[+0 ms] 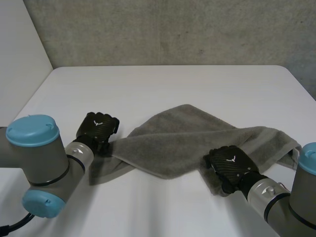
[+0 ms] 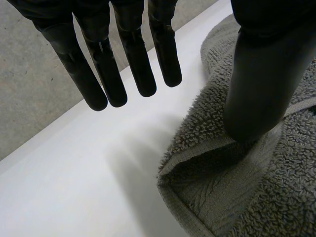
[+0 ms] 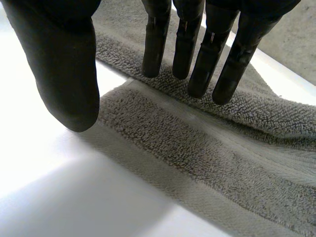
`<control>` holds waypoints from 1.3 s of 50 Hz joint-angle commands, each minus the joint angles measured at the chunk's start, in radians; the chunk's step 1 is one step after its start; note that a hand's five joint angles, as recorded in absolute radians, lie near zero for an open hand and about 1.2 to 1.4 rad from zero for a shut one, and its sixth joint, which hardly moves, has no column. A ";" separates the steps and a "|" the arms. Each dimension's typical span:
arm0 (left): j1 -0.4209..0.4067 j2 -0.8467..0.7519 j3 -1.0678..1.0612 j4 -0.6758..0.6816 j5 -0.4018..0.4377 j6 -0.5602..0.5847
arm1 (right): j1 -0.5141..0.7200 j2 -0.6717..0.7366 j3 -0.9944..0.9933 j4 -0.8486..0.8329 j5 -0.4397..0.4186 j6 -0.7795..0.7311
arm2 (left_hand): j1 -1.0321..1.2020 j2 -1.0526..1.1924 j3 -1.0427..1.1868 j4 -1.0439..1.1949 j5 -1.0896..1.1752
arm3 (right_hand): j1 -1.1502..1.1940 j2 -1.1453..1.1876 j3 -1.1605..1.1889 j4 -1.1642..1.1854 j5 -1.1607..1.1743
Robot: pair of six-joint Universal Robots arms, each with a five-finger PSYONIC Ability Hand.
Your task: Fold the towel.
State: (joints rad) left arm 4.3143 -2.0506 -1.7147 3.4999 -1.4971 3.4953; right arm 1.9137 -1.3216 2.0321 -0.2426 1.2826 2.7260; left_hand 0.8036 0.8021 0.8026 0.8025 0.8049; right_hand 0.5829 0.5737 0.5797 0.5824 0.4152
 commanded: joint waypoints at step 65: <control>-0.004 0.010 -0.026 -0.001 0.000 -0.001 | 0.002 0.082 -0.019 -0.095 0.004 0.001 | -0.112 -0.110 -0.111 -0.110 -0.287 | 0.195 0.204 0.198 0.195 0.188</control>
State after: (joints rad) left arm 4.3111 -2.0402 -1.7412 3.4990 -1.4972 3.4950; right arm 1.9160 -1.2384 2.0137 -0.3320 1.2857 2.7262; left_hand 0.7872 0.7848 0.7863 0.7844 0.7859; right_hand 0.7496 0.7517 0.7522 0.7498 0.5754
